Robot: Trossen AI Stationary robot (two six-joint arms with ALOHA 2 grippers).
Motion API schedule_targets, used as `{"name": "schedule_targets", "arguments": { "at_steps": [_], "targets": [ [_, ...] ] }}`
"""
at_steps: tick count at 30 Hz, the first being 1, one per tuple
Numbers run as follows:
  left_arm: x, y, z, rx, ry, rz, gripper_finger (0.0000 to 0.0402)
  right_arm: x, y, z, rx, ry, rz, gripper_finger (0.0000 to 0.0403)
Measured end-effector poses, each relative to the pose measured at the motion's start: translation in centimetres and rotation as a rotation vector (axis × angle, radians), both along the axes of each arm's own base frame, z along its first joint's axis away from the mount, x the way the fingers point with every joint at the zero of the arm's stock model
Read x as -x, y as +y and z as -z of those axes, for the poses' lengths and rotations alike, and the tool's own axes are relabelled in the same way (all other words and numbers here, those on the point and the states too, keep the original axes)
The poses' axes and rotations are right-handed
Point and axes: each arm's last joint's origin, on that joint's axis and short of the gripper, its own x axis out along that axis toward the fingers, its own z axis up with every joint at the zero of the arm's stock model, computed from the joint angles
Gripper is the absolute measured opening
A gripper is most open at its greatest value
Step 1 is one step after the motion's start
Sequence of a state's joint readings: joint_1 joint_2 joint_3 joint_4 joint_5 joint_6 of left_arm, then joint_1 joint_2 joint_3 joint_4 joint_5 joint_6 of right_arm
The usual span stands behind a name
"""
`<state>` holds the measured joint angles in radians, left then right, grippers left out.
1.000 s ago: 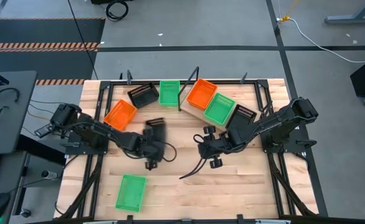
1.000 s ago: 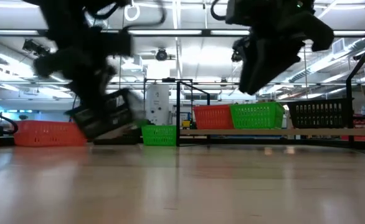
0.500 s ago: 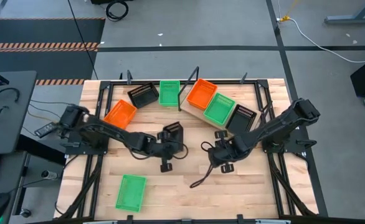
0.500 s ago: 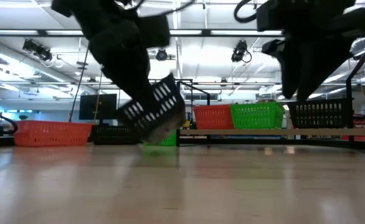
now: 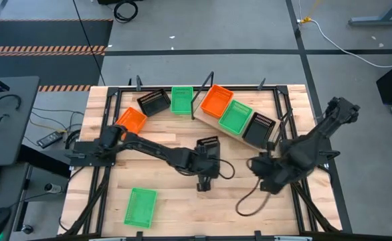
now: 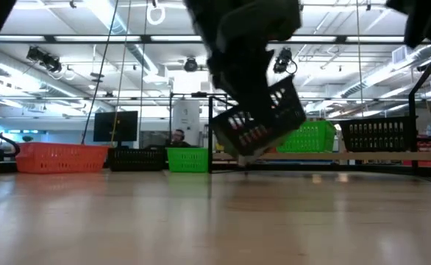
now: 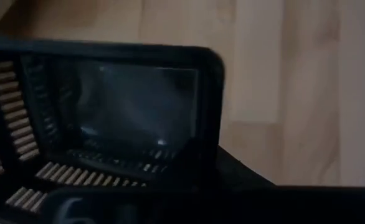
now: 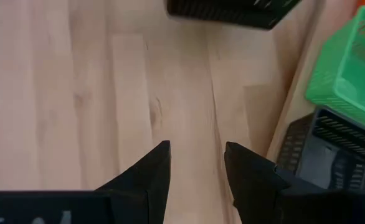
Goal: Stack baskets on shelf by color
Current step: Stack the bottom black basket on top of the black basket on the shelf
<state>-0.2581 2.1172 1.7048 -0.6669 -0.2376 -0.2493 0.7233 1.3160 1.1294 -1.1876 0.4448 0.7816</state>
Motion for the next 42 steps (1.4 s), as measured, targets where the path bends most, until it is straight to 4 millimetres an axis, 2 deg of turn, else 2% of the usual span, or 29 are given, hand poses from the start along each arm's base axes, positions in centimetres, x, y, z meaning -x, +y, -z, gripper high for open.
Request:
{"name": "schedule_targets", "arguments": {
  "at_steps": [4,8,20,22,26,30,34,37,42],
  "targets": [
    [-1.5,-0.6,0.7,0.049,0.023,0.036,0.0006,1.4,0.7,-0.7,0.008,-0.080,0.000,0.0157],
    [-1.7,-0.7,1.8,0.046,0.055,0.051,0.0026,1.7,1.1,-0.6,0.036,-0.103,-0.007,0.0157],
    [-1.1,-0.4,1.5,0.021,0.103,0.037,0.0176,0.2,1.8,1.2,0.134,-0.054,-0.011,0.0157],
    [-0.2,-0.2,0.8,0.000,0.163,0.047,0.0195,0.0,1.9,1.4,0.152,-0.067,-0.010,0.0157],
    [2.2,0.1,-2.2,-0.102,0.212,0.023,0.0208,-0.8,2.5,1.7,0.171,-0.129,-0.022,0.0157],
    [4.2,-0.1,-5.6,-0.218,0.160,-0.013,0.0197,-2.2,3.6,2.2,0.153,-0.177,-0.090,0.0157],
    [5.5,0.0,-8.9,-0.235,0.056,-0.031,0.0177,-4.2,3.8,3.4,0.168,-0.171,-0.126,0.0157],
    [5.9,0.3,-9.9,-0.262,0.023,-0.043,0.0166,-6.0,3.3,4.7,0.176,-0.126,-0.127,0.0157],
    [5.7,1.2,-10.0,-0.287,0.027,-0.034,0.0158,-8.5,1.6,6.0,0.190,-0.087,-0.112,0.0157]
  ]
}}
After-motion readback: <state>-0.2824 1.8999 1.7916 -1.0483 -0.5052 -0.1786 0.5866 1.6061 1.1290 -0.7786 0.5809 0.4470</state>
